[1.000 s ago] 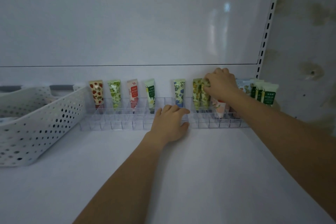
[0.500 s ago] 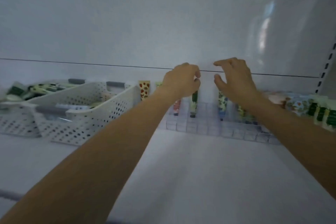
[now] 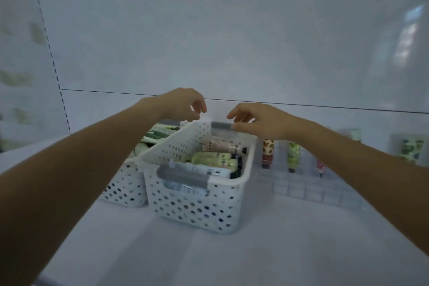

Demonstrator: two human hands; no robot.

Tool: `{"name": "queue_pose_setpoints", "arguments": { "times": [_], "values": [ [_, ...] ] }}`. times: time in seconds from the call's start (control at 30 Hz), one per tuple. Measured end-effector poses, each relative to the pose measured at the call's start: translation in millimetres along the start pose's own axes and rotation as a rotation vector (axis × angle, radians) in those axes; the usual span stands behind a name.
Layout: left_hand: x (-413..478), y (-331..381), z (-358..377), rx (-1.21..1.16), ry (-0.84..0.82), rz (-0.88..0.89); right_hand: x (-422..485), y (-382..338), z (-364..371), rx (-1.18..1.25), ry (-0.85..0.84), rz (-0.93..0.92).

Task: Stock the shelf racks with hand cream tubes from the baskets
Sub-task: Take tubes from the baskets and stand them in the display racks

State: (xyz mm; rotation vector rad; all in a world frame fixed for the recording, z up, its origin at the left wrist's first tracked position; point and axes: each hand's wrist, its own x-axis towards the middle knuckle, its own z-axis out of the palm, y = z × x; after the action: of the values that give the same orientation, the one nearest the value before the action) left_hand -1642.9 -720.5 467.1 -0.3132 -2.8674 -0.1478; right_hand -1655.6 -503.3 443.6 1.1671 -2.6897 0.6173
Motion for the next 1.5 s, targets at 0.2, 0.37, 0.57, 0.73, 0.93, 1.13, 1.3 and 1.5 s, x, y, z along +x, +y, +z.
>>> {"name": "queue_pose_setpoints", "arguments": {
  "times": [0.2,0.37,0.57,0.73,0.93,1.13,1.3,1.5],
  "values": [
    [31,-26,19,-0.028,-0.141,0.203,34,-2,18,-0.008,-0.264,0.150],
    [53,-27,39,0.033,-0.268,0.330,44,1,34,-0.129,-0.453,0.248],
    [63,-30,56,0.022,-0.258,0.374,50,0,34,-0.147,-0.537,0.305],
    [62,-27,61,0.096,-0.275,0.373,49,-2,32,-0.135,-0.581,0.282],
    [58,-21,61,0.235,-0.346,0.348,45,-6,24,-0.040,-0.540,0.300],
    [60,-21,67,0.294,-0.377,0.352,41,-4,11,0.008,-0.516,0.288],
    [60,-25,55,-0.002,-0.373,0.334,28,9,-14,0.235,-0.268,0.245],
    [56,-27,25,-0.575,-0.255,0.159,6,25,-15,1.052,0.147,0.345]
  ]
}}
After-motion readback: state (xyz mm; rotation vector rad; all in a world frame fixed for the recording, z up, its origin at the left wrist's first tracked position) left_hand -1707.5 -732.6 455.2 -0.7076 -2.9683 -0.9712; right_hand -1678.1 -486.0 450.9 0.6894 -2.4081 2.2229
